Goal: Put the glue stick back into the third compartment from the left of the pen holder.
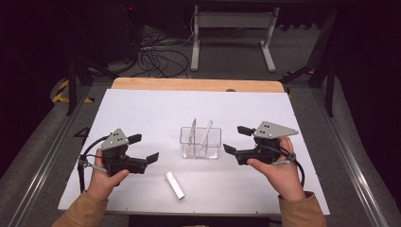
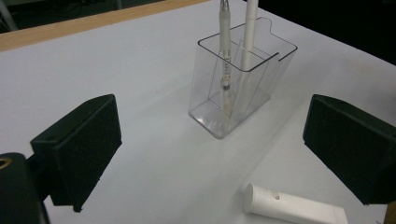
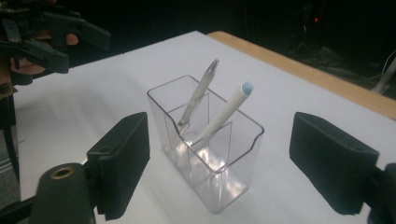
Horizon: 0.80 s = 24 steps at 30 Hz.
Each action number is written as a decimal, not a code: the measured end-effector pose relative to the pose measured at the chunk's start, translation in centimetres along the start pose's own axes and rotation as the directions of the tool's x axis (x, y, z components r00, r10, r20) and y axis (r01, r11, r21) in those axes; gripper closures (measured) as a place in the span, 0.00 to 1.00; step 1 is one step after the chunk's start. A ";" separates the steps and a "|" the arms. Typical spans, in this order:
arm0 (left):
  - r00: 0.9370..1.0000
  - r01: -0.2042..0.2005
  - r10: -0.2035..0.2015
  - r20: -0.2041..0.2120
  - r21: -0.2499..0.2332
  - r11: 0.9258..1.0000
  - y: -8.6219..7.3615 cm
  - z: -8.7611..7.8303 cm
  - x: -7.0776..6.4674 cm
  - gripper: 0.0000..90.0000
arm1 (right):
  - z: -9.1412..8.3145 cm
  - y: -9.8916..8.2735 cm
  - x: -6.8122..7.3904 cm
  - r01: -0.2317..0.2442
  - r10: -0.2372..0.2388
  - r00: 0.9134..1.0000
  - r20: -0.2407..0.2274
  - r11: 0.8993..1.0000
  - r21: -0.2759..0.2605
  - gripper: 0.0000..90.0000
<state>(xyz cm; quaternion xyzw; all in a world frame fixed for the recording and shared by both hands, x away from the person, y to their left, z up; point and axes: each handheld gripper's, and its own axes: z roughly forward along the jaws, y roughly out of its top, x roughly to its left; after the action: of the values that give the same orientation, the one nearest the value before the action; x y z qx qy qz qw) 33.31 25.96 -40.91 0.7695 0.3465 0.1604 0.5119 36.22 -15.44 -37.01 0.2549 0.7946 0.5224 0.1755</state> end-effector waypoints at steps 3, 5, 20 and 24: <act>1.000 0.000 0.000 -0.001 0.003 1.000 -0.2 -0.1 0.0 0.04 | 0.1 0.0 -0.1 0.013 -0.013 1.000 0.007 0.999 0.033 0.23; 1.000 -0.002 0.002 -0.006 0.001 1.000 -0.3 -0.2 0.0 0.04 | 0.3 0.1 -0.1 0.014 -0.016 1.000 0.027 0.999 0.043 0.24; 0.999 0.010 -0.010 -0.036 -0.002 1.000 -0.8 -1.0 0.1 0.04 | 1.7 1.0 2.4 0.018 -0.015 0.998 -0.067 0.999 0.039 0.34; 1.000 0.000 0.000 -0.031 0.001 1.000 -0.8 -1.0 0.2 0.03 | 2.4 0.9 3.0 0.024 -0.020 0.996 -0.084 0.999 0.049 0.35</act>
<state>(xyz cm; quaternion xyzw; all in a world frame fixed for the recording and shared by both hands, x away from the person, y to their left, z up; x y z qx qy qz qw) 32.56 26.91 -41.23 0.7671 0.3547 0.1720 0.5062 35.30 -11.60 -37.11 0.2284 0.8168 0.5106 0.1413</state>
